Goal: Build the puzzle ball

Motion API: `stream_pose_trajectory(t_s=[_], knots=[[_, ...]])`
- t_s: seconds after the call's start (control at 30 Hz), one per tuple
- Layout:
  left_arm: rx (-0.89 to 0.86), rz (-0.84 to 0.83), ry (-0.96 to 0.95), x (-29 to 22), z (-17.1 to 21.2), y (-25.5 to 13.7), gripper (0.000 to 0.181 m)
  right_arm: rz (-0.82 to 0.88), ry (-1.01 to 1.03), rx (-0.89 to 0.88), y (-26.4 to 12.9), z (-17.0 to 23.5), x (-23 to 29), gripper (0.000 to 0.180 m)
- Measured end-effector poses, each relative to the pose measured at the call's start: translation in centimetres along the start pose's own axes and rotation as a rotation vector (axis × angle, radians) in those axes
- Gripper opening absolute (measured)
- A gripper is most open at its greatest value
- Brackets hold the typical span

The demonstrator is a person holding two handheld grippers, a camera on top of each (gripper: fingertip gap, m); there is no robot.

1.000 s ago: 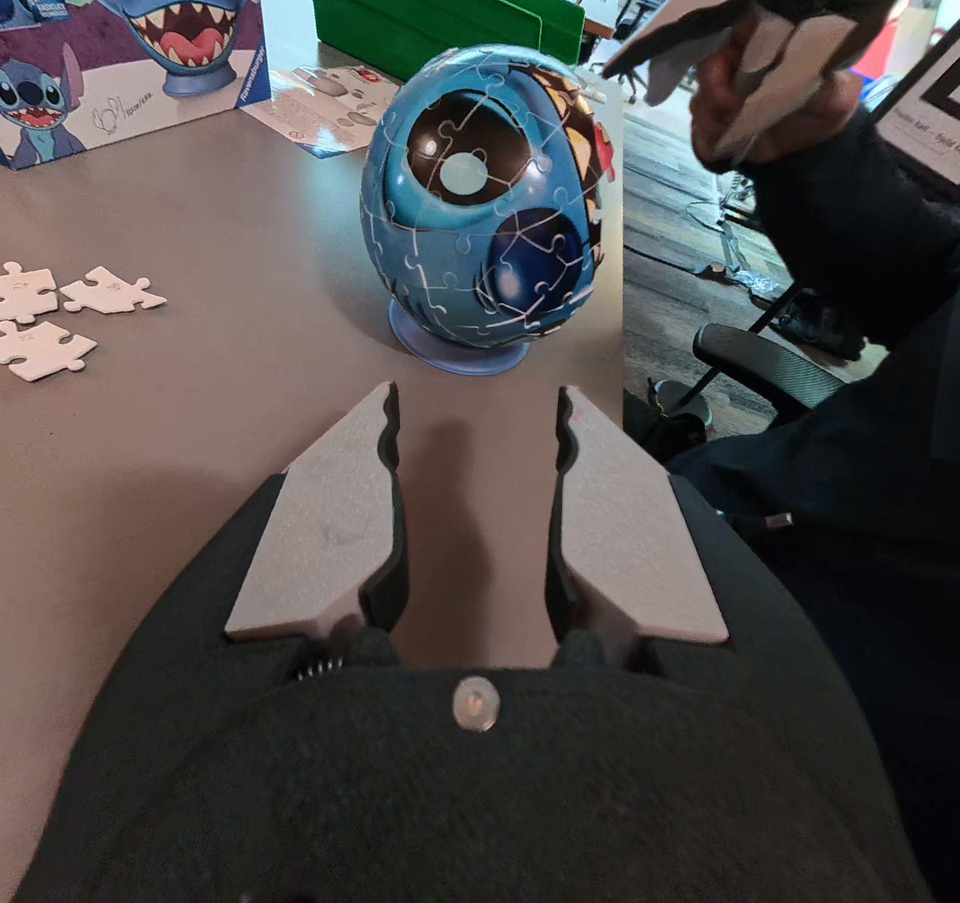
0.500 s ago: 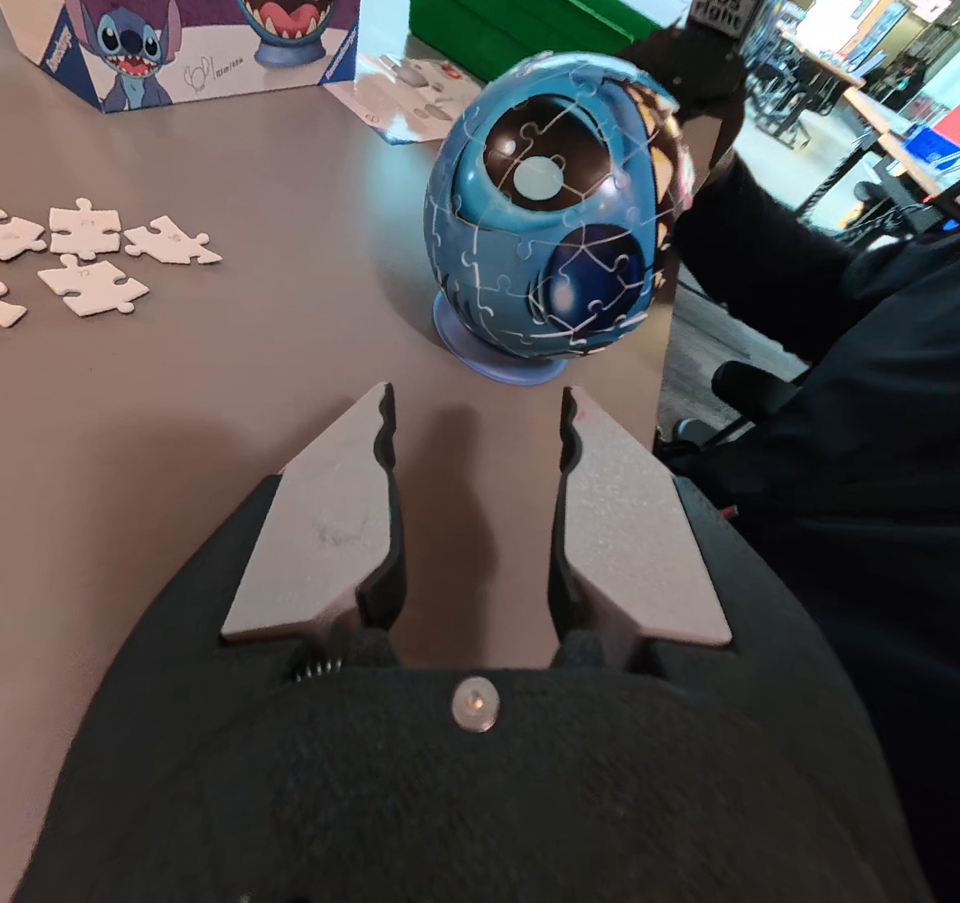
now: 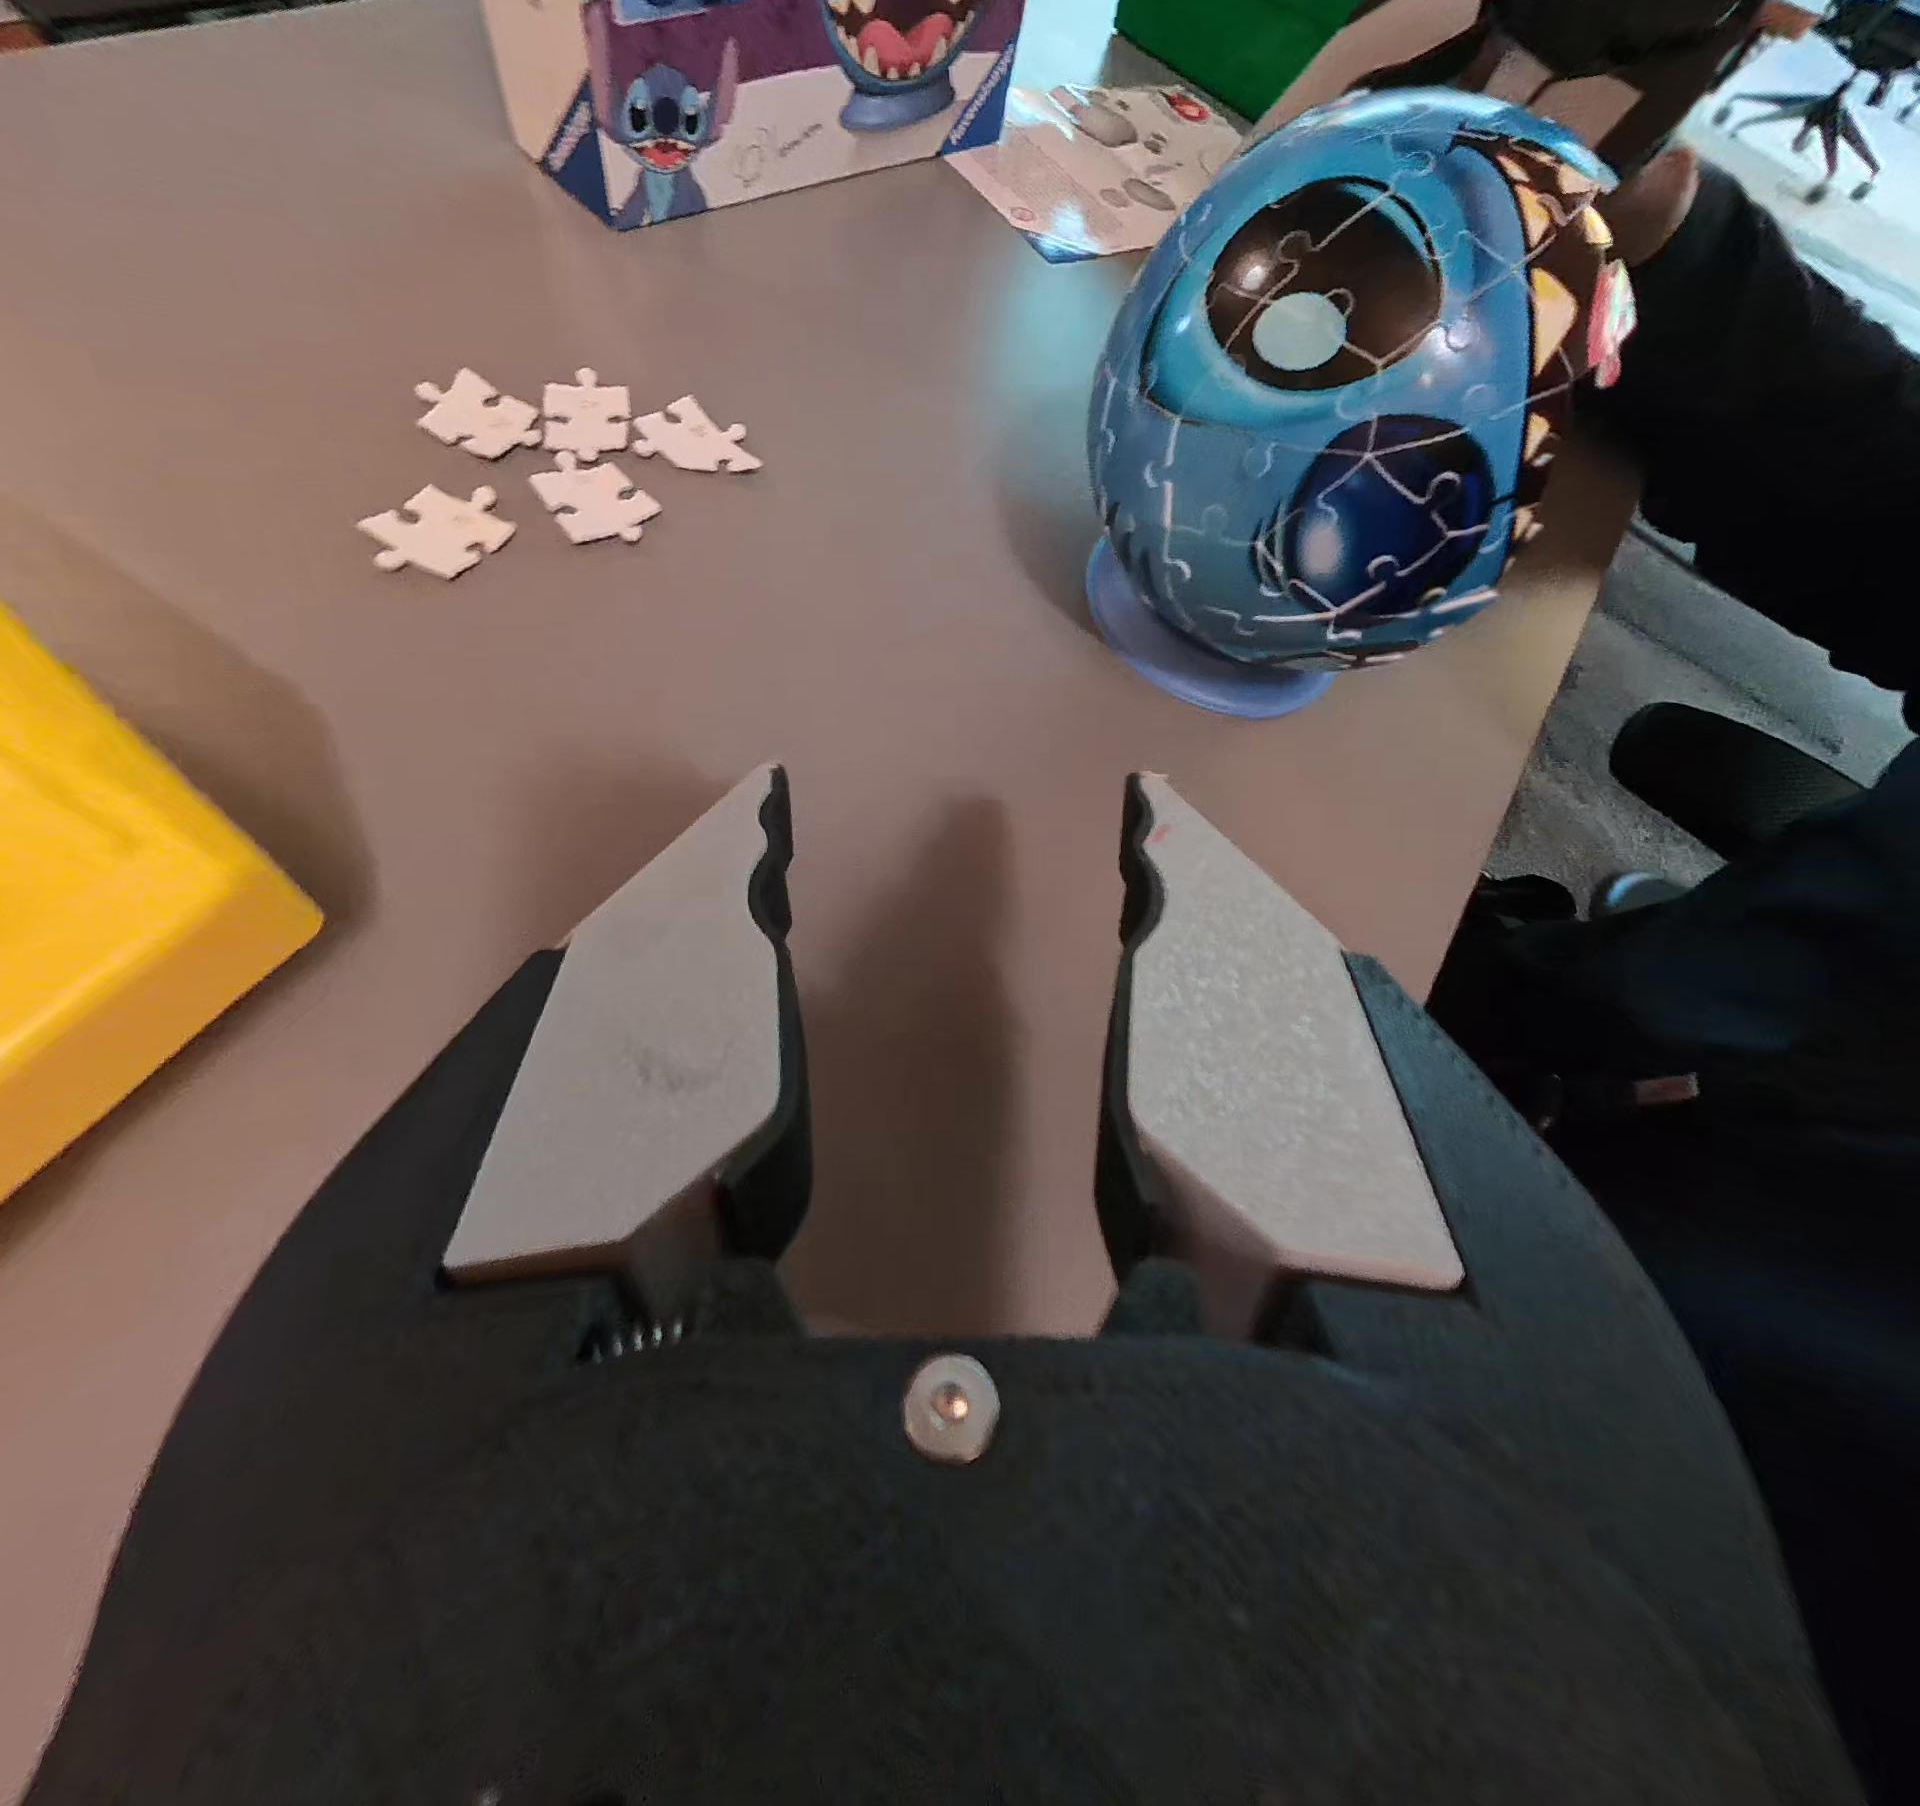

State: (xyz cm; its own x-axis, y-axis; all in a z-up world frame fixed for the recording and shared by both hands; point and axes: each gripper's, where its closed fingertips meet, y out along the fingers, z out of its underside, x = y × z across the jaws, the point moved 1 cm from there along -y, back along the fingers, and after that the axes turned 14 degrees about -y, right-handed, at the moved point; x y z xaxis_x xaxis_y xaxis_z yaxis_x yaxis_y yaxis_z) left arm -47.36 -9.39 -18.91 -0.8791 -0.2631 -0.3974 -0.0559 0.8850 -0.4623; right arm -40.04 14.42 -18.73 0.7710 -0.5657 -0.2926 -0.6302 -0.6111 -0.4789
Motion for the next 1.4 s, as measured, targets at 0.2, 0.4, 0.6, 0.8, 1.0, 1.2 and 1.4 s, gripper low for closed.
stream_pose_trajectory(t_s=[0.2, 0.4, 0.6, 0.8, 1.0, 1.2, 1.4], knots=[[-0.064, -0.016, -0.029, 0.8, 0.0, -0.2, 0.060, 0.143, 0.070, 0.015, -0.1, 1.1, -2.6, 0.065], [-0.089, 0.007, -0.037, 1.1, -0.5, 0.9, 0.060, 0.173, 0.197, 0.023, -0.6, 3.1, -3.6, 0.062], [-0.107, 0.030, -0.011, 0.3, -3.4, 3.0, 0.058, 0.128, 0.274, 0.072, 0.2, 4.5, -3.6, 0.064], [0.037, 0.021, 0.168, 0.4, -7.7, 8.6, 0.054, 0.128, 0.235, 0.097, 0.5, 4.6, -3.3, 0.065], [0.290, -0.058, 0.379, 3.2, -8.1, 14.2, 0.051, 0.114, 0.220, 0.087, 0.4, 4.3, -2.7, 0.064], [0.490, -0.044, 0.389, 5.2, -7.2, 15.8, 0.051, 0.102, 0.217, 0.077, 0.3, 4.1, -2.3, 0.064], [0.590, -0.061, 0.366, 6.6, -5.9, 16.5, 0.037, 0.093, 0.202, 0.081, 0.4, 4.0, -2.0, 0.064]])
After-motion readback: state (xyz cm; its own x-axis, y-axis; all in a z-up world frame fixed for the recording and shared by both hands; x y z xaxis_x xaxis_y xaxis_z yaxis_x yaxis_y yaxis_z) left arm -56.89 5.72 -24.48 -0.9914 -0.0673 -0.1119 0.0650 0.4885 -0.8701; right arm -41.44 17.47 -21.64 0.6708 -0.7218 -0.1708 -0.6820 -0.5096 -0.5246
